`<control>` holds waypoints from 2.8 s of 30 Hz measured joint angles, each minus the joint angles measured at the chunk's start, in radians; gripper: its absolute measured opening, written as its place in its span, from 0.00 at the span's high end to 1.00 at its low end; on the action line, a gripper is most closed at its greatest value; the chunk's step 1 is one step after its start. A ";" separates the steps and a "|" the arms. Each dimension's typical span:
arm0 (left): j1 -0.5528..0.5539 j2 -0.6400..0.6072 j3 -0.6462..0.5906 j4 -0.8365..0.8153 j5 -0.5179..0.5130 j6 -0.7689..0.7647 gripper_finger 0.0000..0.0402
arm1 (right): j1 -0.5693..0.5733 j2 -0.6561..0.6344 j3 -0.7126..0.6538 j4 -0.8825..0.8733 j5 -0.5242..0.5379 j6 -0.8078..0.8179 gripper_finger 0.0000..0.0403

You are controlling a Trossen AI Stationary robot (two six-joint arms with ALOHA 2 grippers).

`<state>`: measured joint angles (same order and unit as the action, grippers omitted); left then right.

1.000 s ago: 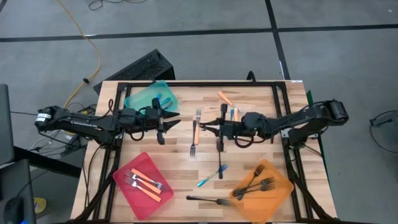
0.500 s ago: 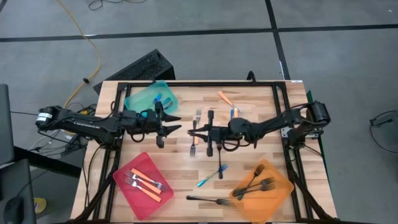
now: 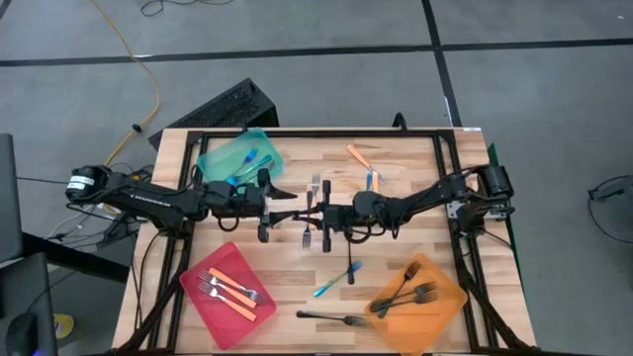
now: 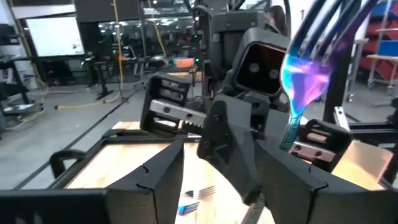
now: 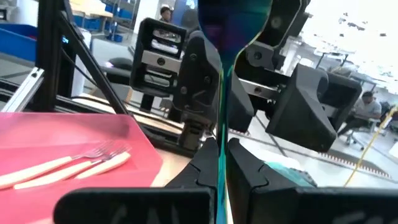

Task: Sort silverware by color (type)
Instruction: Put the blue fork into the blue bin

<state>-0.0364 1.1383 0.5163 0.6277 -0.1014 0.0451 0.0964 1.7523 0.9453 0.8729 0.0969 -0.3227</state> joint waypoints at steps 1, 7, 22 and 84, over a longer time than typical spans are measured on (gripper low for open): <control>0.000 0.000 0.000 -0.008 -0.002 0.000 0.55 | 0.003 -0.007 0.000 -0.009 0.003 0.001 0.92; 0.004 -0.002 0.003 -0.029 -0.042 -0.002 0.55 | 0.021 -0.063 -0.002 -0.072 0.011 -0.042 0.92; 0.007 0.001 -0.001 -0.052 0.018 -0.013 0.55 | 0.000 -0.084 0.000 -0.141 0.061 -0.020 0.92; 0.007 0.040 0.001 0.140 0.070 -0.024 0.55 | -0.034 -0.094 -0.001 -0.131 0.030 0.009 0.92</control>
<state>-0.0296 1.1786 0.5171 0.7673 -0.0315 0.0216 0.0624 1.6581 0.9443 0.7417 0.1270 -0.3138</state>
